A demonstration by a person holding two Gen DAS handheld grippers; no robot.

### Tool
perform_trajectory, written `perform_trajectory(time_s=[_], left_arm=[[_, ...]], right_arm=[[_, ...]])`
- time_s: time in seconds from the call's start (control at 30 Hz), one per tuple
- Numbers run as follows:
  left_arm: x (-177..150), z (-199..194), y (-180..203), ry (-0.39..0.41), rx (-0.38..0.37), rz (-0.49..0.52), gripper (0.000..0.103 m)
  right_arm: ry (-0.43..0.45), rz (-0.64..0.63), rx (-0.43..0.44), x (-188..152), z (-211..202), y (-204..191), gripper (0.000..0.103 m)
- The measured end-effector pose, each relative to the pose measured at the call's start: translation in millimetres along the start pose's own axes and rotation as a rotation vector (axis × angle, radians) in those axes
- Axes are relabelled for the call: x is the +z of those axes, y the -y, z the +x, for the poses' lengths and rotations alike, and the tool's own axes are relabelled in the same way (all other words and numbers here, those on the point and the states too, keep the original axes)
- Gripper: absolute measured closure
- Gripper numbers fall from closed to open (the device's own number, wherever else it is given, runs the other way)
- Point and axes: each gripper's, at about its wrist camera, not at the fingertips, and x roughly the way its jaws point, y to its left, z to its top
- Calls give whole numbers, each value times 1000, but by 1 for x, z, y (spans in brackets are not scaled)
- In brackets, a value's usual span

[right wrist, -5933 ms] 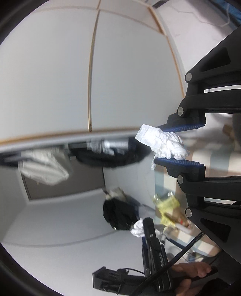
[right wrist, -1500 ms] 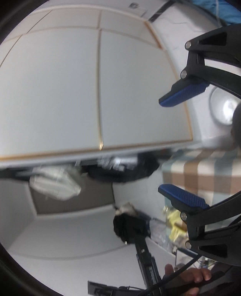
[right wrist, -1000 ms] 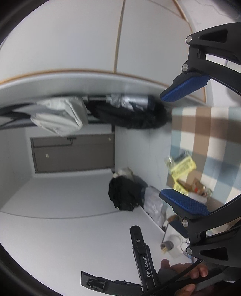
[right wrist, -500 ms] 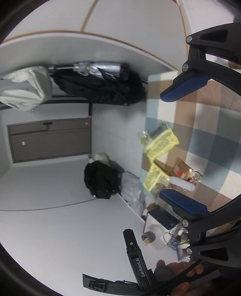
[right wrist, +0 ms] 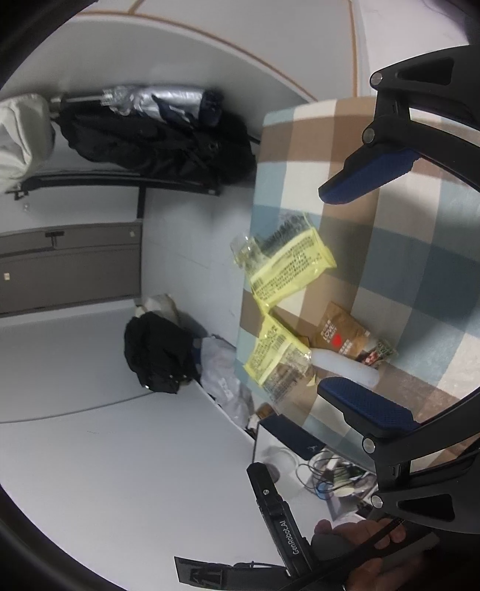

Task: Collect trash
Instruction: 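Lower the left gripper toward the yellow snack packet on the table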

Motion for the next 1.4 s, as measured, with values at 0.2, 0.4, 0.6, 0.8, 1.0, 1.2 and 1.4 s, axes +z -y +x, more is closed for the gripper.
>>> perform_trajectory(time_s=[0.2,0.4,0.6,0.8,1.0,1.2,1.4], left_arm=[[3,8,-17,-35,-17,-52,6],[5,17,-33,-82,-13,-123,6],[6,22,-46,-116,-30,-193,6],[6,25,-49,-133,-56,-234,6],[6,26,-48,-143,-62,-232,6],[6,30,-46,-152,-51,-219,6],[3,29,-38,-160,-62,-202,6]], right_arm=[[-94,-12,68,10,39,-19,14],[-203,-46,106,9,81,-43,26],[-292,-81,119,-4,110,-65,44],[-319,-82,103,-17,118,-68,65],[-322,-71,103,-19,113,-62,84],[-333,-32,126,-24,102,-52,86],[-324,-11,133,-33,74,-38,86]])
